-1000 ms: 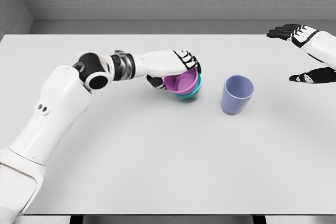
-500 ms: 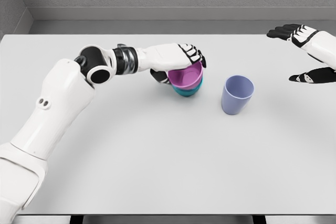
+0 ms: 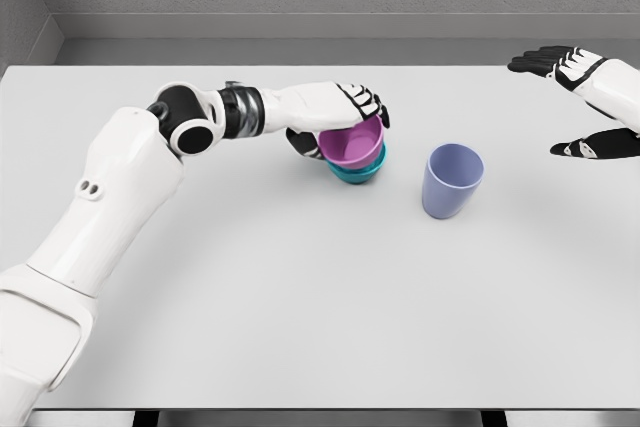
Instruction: Stacking bowl and cup with both arms
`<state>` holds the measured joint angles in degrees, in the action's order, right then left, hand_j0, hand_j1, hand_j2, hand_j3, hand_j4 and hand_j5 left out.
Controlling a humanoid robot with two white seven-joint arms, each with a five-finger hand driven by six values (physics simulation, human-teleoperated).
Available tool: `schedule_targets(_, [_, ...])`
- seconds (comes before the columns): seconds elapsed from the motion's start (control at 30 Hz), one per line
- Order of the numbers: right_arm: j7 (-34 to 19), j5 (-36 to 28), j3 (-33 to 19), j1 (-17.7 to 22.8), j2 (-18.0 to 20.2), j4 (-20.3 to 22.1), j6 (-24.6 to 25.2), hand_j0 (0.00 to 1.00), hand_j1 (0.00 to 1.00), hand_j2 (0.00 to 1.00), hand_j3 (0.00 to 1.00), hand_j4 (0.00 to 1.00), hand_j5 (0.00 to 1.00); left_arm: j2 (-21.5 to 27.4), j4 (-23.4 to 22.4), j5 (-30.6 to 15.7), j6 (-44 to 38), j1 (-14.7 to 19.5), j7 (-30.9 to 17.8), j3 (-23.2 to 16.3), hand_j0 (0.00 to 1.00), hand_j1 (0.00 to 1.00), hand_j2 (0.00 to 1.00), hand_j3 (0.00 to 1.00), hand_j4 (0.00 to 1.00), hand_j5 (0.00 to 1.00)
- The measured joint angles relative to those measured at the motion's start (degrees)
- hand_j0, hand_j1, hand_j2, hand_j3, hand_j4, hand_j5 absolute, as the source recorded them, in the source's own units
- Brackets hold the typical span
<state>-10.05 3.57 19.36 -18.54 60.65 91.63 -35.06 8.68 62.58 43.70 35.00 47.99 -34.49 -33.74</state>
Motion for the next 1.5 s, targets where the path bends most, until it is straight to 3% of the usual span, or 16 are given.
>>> schedule_targets(0.1, [0.0,0.0,0.0,0.1,0.0,0.0,0.0,1.00,1.00,1.00,1.00,1.00,1.00,0.0,-0.5,0.1,0.0,0.1,0.0,0.0,0.51,0.51,0.51,0.51,0.51,0.51])
schedule_targets(0.13, [0.0,0.0,0.0,0.0,0.0,0.0,0.0,1.00,1.00,1.00,1.00,1.00,1.00,0.0,-0.6,0.2,0.0,0.1,0.0,0.0,0.65,0.65,0.65,0.65,0.65,0.65])
schedule_targets(0.23, [0.0,0.0,0.0,0.0,0.0,-0.1,0.0,1.00,1.00,1.00,1.00,1.00,1.00,-0.1,-0.7,0.4,0.1,0.0,0.1,0.1,0.87,0.87,0.87,0.87,0.87,0.87])
schedule_targets(0.3, [0.0,0.0,0.0,0.1,0.0,0.0,0.0,1.00,1.00,1.00,1.00,1.00,1.00,-0.1,-0.7,0.5,0.1,0.0,0.1,0.0,0.92,0.92,0.92,0.92,0.92,0.92])
schedule_targets(0.33, [0.0,0.0,0.0,0.0,0.0,0.0,0.0,1.00,1.00,1.00,1.00,1.00,1.00,-0.1,-0.7,0.5,0.2,0.0,0.2,0.0,0.99,0.99,0.99,0.99,0.99,0.99])
schedule_targets(0.73, [0.0,0.0,0.0,0.1,0.0,0.0,0.0,1.00,1.00,1.00,1.00,1.00,1.00,0.0,-0.6,-0.2,0.2,0.2,0.7,0.2,1.00,1.00,1.00,1.00,1.00,1.00])
schedule_targets(0.87, [0.0,0.0,0.0,0.1,0.0,0.0,0.0,1.00,1.00,1.00,1.00,1.00,1.00,1.8,-0.2,-5.2,0.1,1.0,0.9,0.5,1.00,1.00,1.00,1.00,1.00,1.00])
schedule_targets(1.03, [0.0,0.0,-0.1,0.4,0.0,-0.1,0.0,1.00,1.00,1.00,1.00,1.00,1.00,10.5,2.6,-15.8,0.2,0.8,1.0,-0.1,1.00,1.00,1.00,1.00,1.00,1.00])
schedule_targets(1.17, [0.0,0.0,-0.1,0.3,0.0,-0.1,0.0,1.00,1.00,1.00,1.00,1.00,1.00,20.9,5.8,-22.7,0.2,-1.0,1.0,-1.1,1.00,1.00,1.00,1.00,1.00,1.00])
schedule_targets(1.33, [0.0,0.0,-0.2,0.9,0.1,-0.1,0.0,1.00,1.00,1.00,1.00,1.00,1.00,31.1,6.8,-26.1,0.2,-3.4,1.1,-1.1,1.00,1.00,1.00,1.00,1.00,1.00])
schedule_targets(1.5, [0.0,0.0,-1.1,1.1,0.2,0.3,0.0,1.00,1.00,1.00,1.00,1.00,1.00,35.3,7.0,-26.8,0.2,-4.4,1.1,-0.8,1.00,1.00,1.00,1.00,1.00,1.00])
